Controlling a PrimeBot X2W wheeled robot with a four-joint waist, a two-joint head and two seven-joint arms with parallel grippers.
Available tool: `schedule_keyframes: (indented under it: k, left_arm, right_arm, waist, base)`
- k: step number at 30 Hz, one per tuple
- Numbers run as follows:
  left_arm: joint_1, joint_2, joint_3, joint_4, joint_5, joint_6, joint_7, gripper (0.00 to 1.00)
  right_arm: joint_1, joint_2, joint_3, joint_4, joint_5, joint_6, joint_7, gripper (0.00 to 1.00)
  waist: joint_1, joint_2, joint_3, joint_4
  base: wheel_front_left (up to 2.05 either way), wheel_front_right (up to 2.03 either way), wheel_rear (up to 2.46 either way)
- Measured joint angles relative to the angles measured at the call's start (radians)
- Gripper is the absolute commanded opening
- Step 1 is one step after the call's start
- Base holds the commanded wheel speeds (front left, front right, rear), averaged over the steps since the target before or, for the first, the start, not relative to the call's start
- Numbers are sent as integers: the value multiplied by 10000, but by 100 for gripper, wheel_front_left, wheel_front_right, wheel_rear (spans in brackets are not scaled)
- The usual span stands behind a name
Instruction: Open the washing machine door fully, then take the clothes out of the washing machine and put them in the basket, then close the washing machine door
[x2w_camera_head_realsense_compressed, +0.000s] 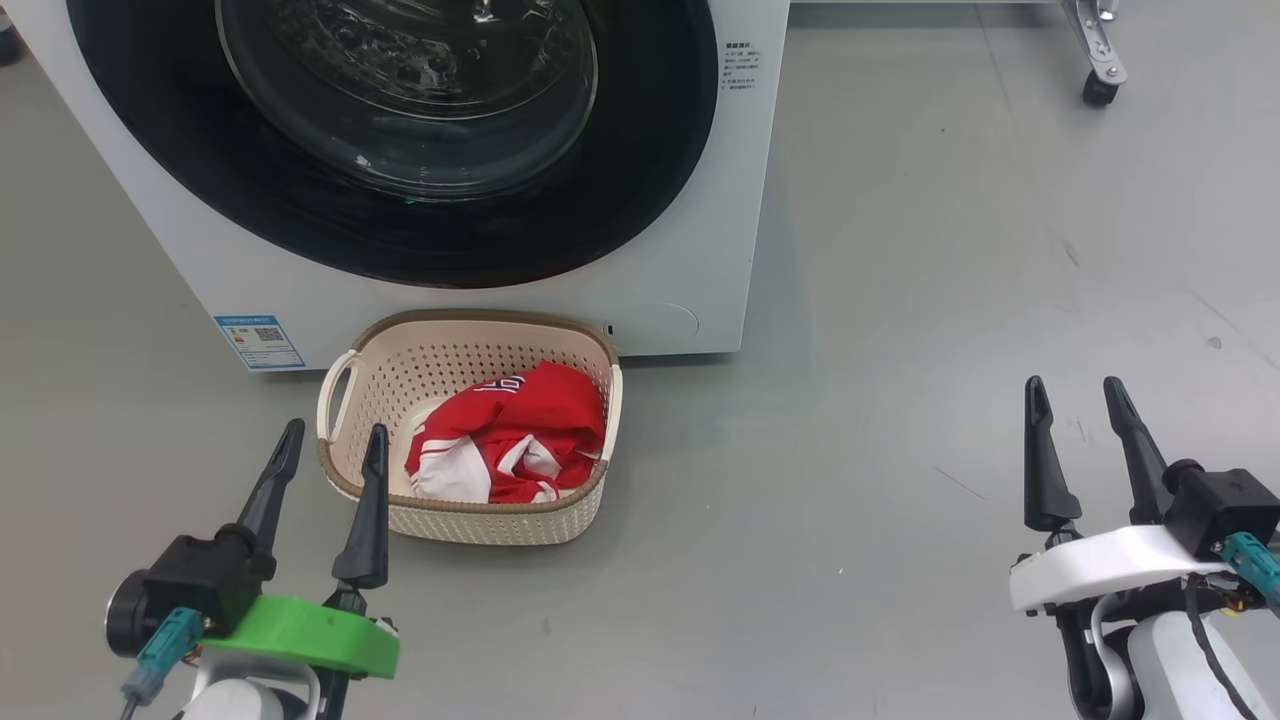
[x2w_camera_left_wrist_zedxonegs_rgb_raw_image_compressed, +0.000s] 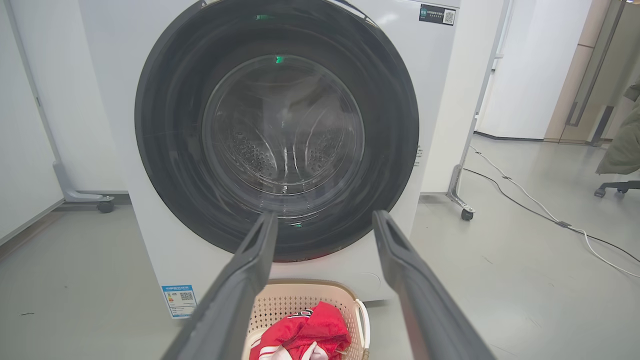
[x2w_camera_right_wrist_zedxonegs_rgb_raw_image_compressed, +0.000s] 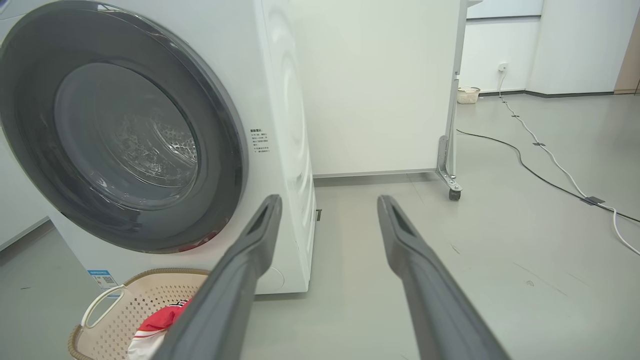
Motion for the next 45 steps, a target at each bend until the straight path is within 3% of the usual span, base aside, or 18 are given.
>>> schedule_keyframes:
  k: [45]
  left_arm:
    - [45,136,-631,-63,313,0,0,100]
  right_arm:
    - [523,104,-31,-408,-107,-2,0,100]
  waist:
    - [0,0,-116,21]
  base:
    - [0,0,0]
